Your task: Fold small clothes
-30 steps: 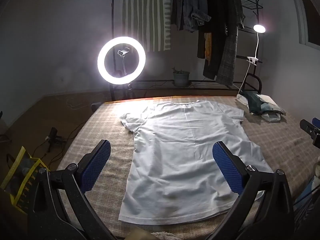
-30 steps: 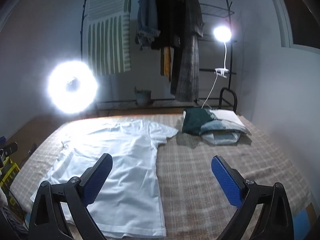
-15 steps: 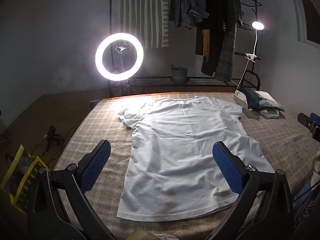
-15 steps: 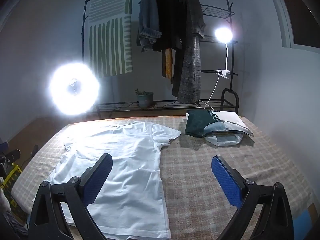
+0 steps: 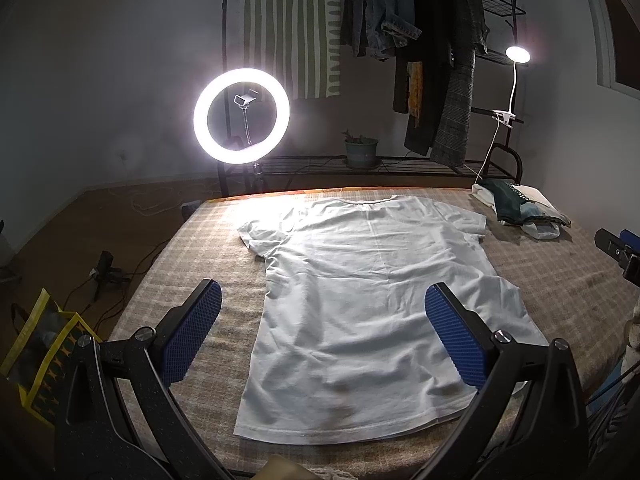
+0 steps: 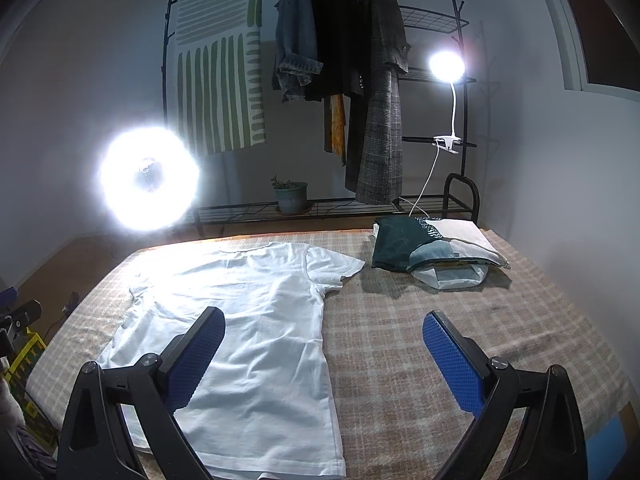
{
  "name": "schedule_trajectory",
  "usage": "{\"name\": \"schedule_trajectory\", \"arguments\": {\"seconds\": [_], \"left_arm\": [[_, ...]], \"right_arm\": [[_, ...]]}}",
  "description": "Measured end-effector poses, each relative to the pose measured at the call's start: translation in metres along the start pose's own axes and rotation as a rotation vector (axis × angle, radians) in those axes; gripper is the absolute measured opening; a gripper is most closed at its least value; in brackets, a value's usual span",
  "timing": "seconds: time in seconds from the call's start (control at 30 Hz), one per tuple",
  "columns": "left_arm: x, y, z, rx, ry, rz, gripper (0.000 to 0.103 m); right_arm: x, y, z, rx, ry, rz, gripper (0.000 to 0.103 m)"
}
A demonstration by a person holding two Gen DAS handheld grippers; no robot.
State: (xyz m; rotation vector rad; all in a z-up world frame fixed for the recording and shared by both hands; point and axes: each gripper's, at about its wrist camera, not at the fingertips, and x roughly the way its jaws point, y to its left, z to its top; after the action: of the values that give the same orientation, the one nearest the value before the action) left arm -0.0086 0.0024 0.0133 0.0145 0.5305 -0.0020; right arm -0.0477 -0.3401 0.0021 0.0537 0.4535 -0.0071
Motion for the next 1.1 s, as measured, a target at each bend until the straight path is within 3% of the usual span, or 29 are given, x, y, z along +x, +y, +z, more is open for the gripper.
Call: {"name": "schedule_trajectory", "arguments": {"seconds": [1.1], "left_arm": [[0.0005, 0.0001, -0.0021, -0.001, -0.002, -0.001, 0.103]], "right_arm": [[0.0035, 0.0024, -0.0038, 0.001, 0.011, 0.002, 0.100]]}}
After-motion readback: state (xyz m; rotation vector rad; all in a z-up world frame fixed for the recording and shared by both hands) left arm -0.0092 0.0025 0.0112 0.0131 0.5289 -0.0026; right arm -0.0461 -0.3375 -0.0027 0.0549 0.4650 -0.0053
